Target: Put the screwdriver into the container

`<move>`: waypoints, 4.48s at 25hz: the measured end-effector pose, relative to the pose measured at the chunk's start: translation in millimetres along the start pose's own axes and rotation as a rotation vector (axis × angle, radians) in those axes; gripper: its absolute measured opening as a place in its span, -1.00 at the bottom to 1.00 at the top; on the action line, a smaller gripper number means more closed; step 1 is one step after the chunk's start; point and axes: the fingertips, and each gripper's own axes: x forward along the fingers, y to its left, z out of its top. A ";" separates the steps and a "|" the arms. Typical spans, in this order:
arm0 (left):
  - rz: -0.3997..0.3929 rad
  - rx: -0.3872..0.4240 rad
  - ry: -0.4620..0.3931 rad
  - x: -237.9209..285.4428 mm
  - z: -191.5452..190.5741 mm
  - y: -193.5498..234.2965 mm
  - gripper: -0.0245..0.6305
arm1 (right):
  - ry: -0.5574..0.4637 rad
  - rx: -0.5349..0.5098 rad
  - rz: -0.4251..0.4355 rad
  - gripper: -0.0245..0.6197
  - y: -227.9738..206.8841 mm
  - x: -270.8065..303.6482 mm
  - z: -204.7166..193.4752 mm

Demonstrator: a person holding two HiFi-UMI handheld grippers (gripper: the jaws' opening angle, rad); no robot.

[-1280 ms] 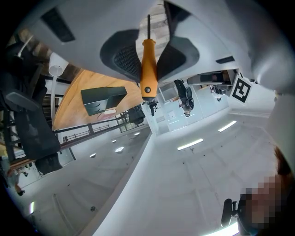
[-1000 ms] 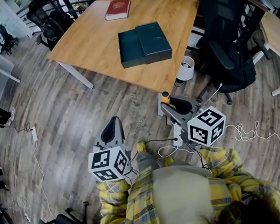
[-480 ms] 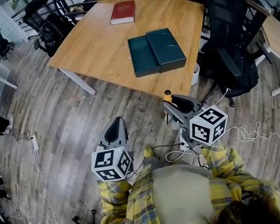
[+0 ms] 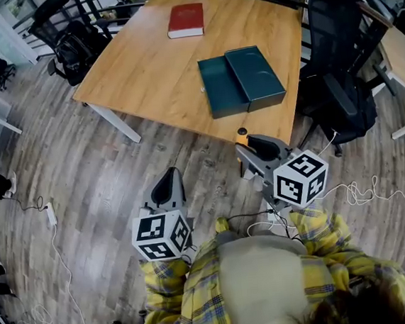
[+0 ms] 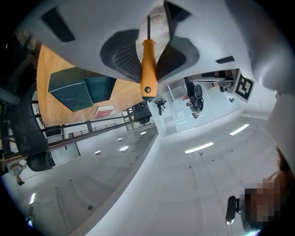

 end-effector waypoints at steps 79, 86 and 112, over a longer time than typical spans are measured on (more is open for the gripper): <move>-0.195 0.093 0.095 277.5 94.7 58.1 -0.87 | 0.009 0.165 -0.116 -0.42 -173.8 163.6 92.2; -0.258 0.094 0.124 291.2 93.9 70.8 -0.87 | 0.068 0.188 -0.179 -0.42 -181.4 184.5 80.4; -0.434 0.123 0.201 340.0 89.0 79.3 -0.87 | 0.290 0.170 -0.337 -0.42 -210.4 222.5 46.2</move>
